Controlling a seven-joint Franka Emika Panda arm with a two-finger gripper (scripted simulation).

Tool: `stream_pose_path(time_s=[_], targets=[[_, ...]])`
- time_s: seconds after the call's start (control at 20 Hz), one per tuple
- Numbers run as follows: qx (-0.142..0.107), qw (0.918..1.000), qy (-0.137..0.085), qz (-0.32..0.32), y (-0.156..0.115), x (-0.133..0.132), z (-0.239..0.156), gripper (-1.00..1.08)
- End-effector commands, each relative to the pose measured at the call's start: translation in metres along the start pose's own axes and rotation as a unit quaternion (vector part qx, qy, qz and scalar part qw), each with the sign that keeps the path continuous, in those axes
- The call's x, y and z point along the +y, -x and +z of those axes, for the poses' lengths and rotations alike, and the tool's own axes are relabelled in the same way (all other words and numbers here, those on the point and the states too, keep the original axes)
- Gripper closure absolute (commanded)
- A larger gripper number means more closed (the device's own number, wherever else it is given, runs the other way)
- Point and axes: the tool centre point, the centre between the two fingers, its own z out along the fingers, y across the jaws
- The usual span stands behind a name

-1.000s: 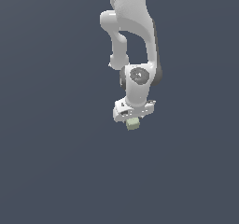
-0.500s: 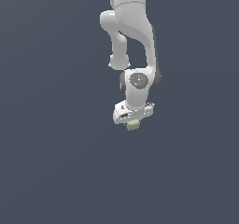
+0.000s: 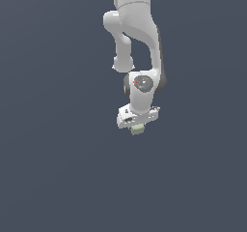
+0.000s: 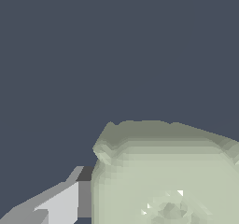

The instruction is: Pick up the object and move it to a goal position.

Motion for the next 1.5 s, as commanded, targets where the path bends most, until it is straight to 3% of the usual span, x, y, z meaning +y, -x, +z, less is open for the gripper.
stream_pose_path(time_s=[0.0,0.6,1.45], targets=[[0.0,1.0,0.0,0.0,0.0,0.001,-0.002,1.08],[0.0,1.0,0.0,0.0,0.014,0.028,-0.057,1.08],[0.0,1.0,-0.002,0.0,0.057,0.113,-0.237,1.08]])
